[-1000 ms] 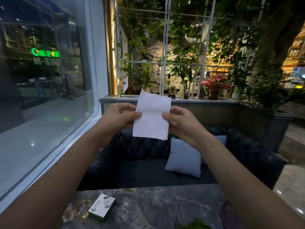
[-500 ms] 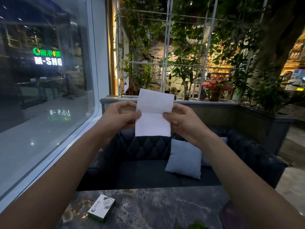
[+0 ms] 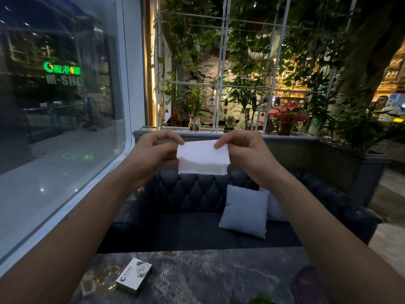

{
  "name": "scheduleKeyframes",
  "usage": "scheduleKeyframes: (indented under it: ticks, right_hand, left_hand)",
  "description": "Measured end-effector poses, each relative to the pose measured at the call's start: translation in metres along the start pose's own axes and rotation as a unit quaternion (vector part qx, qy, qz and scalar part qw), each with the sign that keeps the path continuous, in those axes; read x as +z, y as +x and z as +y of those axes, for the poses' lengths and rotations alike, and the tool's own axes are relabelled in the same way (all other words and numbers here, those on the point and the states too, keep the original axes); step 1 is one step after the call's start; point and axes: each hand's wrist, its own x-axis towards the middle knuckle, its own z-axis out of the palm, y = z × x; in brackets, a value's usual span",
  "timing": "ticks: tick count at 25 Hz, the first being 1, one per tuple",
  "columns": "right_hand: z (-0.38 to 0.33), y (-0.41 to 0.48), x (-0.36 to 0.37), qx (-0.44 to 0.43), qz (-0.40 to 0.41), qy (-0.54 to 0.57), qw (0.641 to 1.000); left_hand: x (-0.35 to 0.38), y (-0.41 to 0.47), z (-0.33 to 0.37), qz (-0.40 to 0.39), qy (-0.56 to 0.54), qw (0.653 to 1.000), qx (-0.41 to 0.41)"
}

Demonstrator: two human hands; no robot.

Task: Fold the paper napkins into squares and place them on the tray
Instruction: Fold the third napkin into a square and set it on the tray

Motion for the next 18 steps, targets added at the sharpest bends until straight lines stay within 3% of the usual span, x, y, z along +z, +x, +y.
scheduleKeyframes:
  ticks: [4, 8, 12, 18]
  right_hand:
    - [0.0, 0.001, 0.0, -0.028, -0.007, -0.05, 0.998]
    - [0.0, 0.001, 0.003, -0.05, -0.007, -0.081, 0.995]
    - [0.001, 0.002, 0.007, -0.064, -0.027, -0.09, 0.993]
    - [-0.006, 0.002, 0.007, -0.021, -0.05, -0.034, 0.998]
  left_hand:
    - [-0.002, 0.002, 0.0, 0.012, 0.021, 1.0, -0.015]
    - [0.009, 0.002, 0.009, 0.028, -0.06, 0.995, -0.068]
    - [0.013, 0.004, 0.005, 0.013, 0.117, 0.993, -0.024]
    - [0.006, 0.004, 0.003, 0.001, 0.108, 0.994, 0.002]
